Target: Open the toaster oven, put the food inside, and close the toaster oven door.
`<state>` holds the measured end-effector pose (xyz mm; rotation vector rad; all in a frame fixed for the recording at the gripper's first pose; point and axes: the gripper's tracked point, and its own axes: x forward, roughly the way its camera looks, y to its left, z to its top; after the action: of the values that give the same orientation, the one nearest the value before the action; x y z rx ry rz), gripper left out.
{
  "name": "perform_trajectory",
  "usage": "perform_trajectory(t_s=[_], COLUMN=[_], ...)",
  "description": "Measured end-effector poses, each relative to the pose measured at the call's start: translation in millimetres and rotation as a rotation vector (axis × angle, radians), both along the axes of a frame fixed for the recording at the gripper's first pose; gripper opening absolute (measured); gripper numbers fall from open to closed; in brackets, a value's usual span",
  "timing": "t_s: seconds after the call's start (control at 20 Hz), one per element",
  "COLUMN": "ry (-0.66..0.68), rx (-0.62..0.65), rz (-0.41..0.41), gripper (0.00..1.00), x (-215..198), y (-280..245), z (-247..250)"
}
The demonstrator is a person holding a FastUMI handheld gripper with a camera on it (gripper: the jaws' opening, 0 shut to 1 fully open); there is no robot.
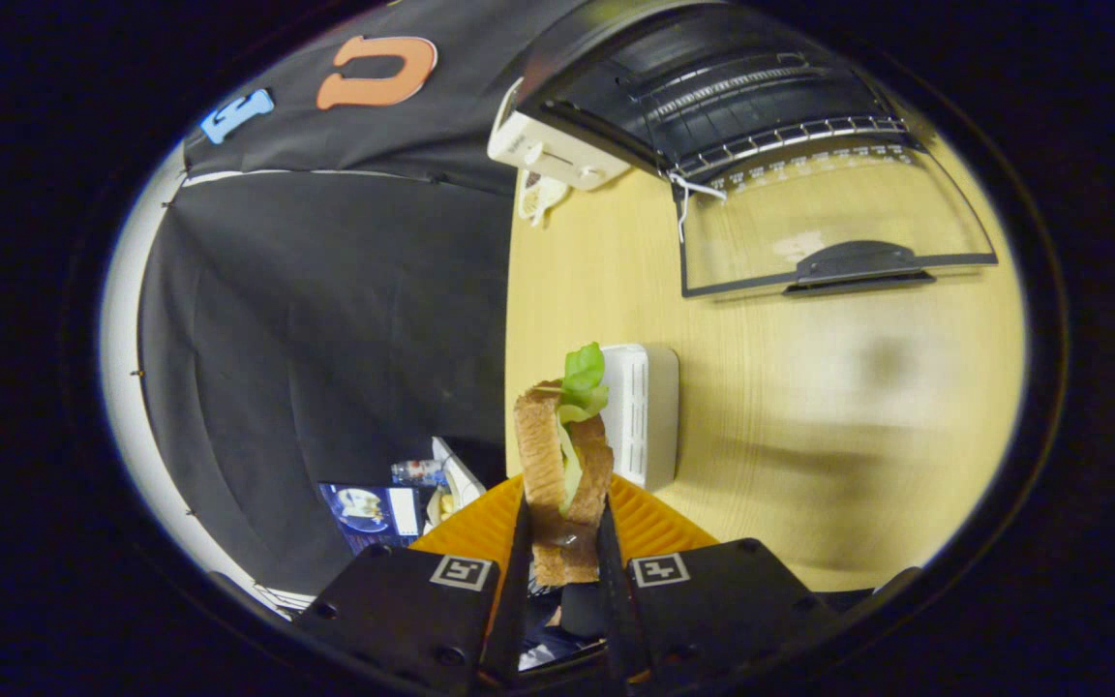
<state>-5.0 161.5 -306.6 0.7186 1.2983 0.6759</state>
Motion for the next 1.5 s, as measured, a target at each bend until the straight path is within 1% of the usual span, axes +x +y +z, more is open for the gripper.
perform_trajectory(t_s=[0.1,0.2,0.25,0.35,0.4,0.5,0.6,0.65,0.8,0.9,1.0,1.05,1.15,1.25,1.35,1.4,1.5], ry=[-0.052,-0.107,-0.137,-0.167,-0.172,-0.178,-0.192,-0.197,-0.218,-0.272,-0.279,-0.283,-0.311,-0.325,-0.345,-0.353,-0.383], rx=[0.020,0.031,0.024,0.003,0.016,0.084,0.156,0.175,0.252,0.264,0.278,0.295,0.287,0.270,0.261,0.241,0.208], rz=[-0.061,-0.154,-0.219,-0.327,-0.388,-0.502,-0.595,-0.626,-0.763,-0.831,-0.897,-0.949,-0.991,-1.007,-0.998,-1.001,-0.981], gripper=[0.39,0.39,0.39,0.39,0.39,0.39,0.39,0.39,0.39,0.38,0.39,0.39,0.38,0.39,0.42,0.43,0.45], x=[16,36,48,71,82,103,125,133,173,194,213,223,240,255,264,266,271], y=[-23,-54,-70,-98,-109,-119,-127,-131,-143,-146,-148,-150,-149,-144,-137,-135,-130], z=[25,42,47,41,36,32,28,22,1,-8,-18,-19,-24,-31,-35,-38,-41])
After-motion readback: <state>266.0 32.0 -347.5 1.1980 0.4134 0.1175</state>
